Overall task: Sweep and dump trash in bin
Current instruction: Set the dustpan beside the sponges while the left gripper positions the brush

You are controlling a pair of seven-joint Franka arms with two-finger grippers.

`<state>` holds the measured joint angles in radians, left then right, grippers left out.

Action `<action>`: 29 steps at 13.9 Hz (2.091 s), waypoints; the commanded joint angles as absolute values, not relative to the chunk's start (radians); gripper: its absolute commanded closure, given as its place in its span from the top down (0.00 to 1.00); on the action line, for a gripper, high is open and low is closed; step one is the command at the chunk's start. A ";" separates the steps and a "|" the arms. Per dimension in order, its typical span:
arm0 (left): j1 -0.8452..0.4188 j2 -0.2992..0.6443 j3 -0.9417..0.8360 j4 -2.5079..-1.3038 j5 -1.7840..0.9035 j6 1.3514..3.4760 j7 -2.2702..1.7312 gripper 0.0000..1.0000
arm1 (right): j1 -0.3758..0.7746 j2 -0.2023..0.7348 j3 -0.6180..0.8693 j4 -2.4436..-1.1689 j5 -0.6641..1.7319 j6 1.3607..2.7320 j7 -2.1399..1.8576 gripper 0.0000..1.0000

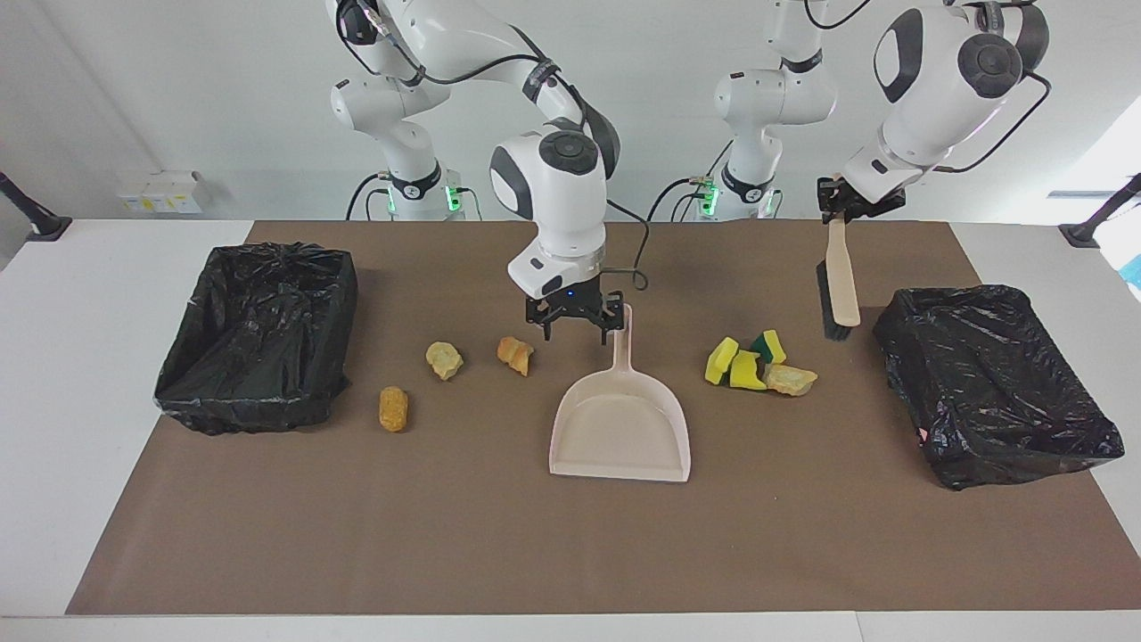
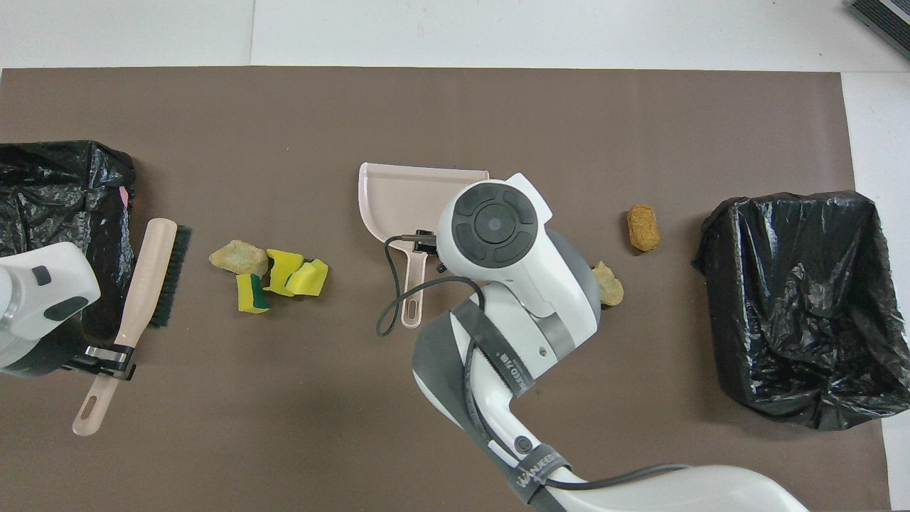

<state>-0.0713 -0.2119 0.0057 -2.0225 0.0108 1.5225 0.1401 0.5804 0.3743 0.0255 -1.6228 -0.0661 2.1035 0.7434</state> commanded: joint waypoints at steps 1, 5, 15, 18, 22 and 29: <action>-0.040 -0.135 -0.009 -1.994 0.060 1.574 0.161 0.00 | 0.627 0.428 0.021 -1.598 -0.115 2.152 0.782 0.92; 0.041 -0.060 -0.009 -2.005 0.063 1.682 0.239 0.00 | 0.686 0.469 0.021 -1.603 -0.163 2.196 0.792 0.85; 0.000 0.001 -0.014 -2.147 0.000 1.897 0.129 0.00 | 0.697 0.482 0.018 -1.597 -0.204 2.178 0.767 0.08; -0.046 -0.005 -0.014 -2.169 -0.002 1.901 0.123 0.00 | 0.689 0.453 0.017 -1.605 -0.198 2.166 0.755 0.00; -0.133 -0.035 -0.015 -2.207 -0.026 1.855 0.078 0.00 | 0.629 0.367 0.018 -1.664 -0.180 2.142 0.500 0.00; -0.158 -0.028 -0.009 -2.012 -0.118 1.699 -0.026 0.00 | 0.486 0.284 0.018 -1.741 -0.178 2.072 -0.245 0.00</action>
